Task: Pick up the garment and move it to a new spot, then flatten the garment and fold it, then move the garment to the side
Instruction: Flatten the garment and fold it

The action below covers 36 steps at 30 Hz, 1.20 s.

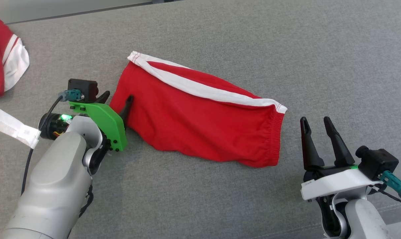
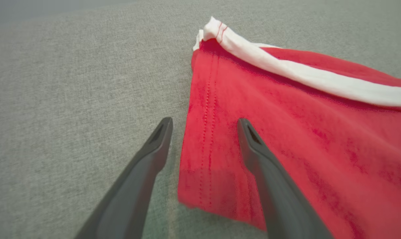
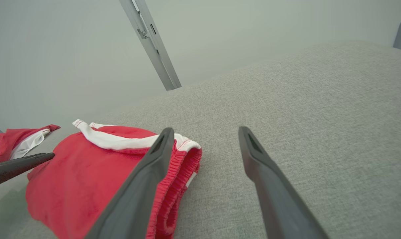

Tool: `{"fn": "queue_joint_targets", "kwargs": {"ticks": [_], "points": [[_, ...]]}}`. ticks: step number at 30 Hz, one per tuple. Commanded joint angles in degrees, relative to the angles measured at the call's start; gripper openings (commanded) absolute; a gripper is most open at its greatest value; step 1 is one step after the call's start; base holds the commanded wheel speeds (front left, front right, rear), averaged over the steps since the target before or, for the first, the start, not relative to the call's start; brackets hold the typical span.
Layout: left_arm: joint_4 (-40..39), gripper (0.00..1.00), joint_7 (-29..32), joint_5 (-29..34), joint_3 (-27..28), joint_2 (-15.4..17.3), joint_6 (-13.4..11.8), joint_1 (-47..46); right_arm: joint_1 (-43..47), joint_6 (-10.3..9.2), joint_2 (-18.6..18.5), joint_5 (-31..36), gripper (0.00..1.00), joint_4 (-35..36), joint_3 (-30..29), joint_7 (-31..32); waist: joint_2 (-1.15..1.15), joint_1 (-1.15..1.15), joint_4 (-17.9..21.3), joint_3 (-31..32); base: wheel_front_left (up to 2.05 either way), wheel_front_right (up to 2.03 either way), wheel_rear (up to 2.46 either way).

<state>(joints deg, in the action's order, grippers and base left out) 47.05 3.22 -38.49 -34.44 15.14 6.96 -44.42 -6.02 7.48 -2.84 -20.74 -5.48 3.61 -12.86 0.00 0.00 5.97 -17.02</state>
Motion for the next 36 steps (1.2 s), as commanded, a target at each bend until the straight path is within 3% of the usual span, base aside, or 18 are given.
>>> {"fn": "queue_joint_targets", "kwargs": {"ticks": [1,10,11,12,13,14,30,36], "points": [[0.7,1.0,0.8,-0.4,0.2,0.4,-0.5,-0.7,0.5,0.03,-0.1,-0.2,1.0,0.2,0.0,0.0,0.0,0.0,1.1,-1.0,0.0,0.0,0.0],[2.4,1.0,6.5,-4.0,0.4,0.0,0.1,-0.1,0.0,0.03,-0.1,-0.4,1.0,-0.1,0.1,-0.4,0.0,0.0,2.3,-1.4,0.0,0.0,0.0],[2.3,0.92,7.1,-4.5,0.2,-0.1,0.1,0.2,-0.1,0.03,-0.1,-0.4,1.0,-0.2,0.2,-0.4,0.0,0.0,2.3,-1.4,0.0,0.0,0.0],[2.0,0.49,7.7,-5.2,0.0,-0.3,0.2,0.6,-0.1,0.02,-0.1,-0.5,1.0,-0.3,0.2,-0.5,0.0,0.0,2.3,-1.4,0.0,0.0,0.0],[1.6,0.29,8.0,-5.6,-0.1,-0.4,0.3,0.8,-0.1,0.02,-0.1,-0.5,1.0,-0.3,0.2,-0.5,0.0,0.0,2.3,-1.4,0.0,0.0,0.0],[1.1,0.0,8.4,-5.9,-0.3,-0.4,0.4,1.0,-0.2,0.03,-0.1,-0.6,1.0,-0.4,0.2,-0.6,0.0,0.0,2.3,-1.3,0.0,0.0,0.0],[-5.7,0.0,3.0,-9.9,0.4,1.7,0.5,7.7,1.5,0.03,-0.1,0.6,1.0,-1.0,-1.8,-1.2,0.0,0.0,-0.8,2.9,0.0,0.0,0.0],[-11.6,0.0,0.8,-11.4,1.6,2.6,-2.3,14.9,3.0,0.03,-0.1,1.3,1.0,-0.1,-3.0,-0.4,0.0,0.0,-3.3,5.4,0.0,0.0,0.0]]}}
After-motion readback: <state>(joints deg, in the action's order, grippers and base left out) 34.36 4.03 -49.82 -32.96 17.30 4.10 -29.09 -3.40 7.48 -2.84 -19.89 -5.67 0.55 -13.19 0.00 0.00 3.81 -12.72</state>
